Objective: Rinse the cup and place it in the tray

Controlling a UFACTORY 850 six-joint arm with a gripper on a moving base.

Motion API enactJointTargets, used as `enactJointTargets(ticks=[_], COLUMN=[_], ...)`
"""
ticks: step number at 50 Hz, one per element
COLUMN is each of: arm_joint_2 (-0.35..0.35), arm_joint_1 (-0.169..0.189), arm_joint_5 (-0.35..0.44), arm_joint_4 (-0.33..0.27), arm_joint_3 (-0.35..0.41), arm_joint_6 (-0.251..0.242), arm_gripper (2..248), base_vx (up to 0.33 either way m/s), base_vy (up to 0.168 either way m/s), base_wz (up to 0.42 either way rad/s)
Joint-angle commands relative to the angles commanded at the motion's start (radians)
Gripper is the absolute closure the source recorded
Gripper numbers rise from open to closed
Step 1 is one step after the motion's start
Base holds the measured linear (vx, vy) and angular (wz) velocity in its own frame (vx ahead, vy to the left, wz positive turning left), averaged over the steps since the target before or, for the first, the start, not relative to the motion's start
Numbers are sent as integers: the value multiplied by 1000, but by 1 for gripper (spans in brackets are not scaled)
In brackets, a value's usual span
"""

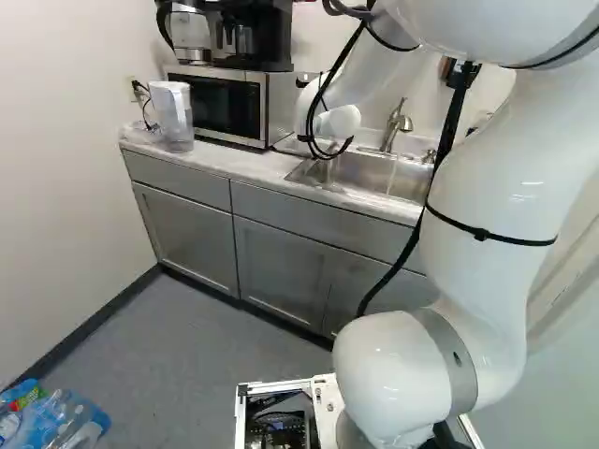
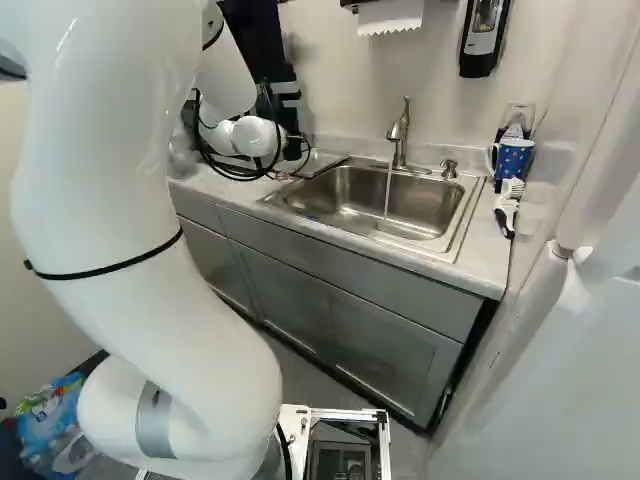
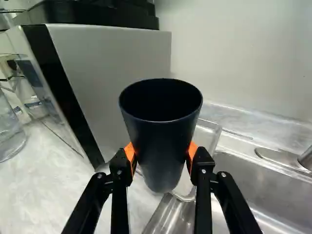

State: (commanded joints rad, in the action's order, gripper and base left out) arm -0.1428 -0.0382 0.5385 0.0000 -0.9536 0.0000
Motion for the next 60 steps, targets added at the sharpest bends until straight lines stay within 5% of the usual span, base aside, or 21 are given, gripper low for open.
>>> enactJointTargets(ticks=[60], arm_joint_2=[2], arm_joint_1=[165], arm_joint_5=[0], arm_joint_4=[0], arm_joint_3=[35], arm_joint_6=[0], arm_gripper=[129], base_vx=[0], base_vy=[0], base_wz=[0])
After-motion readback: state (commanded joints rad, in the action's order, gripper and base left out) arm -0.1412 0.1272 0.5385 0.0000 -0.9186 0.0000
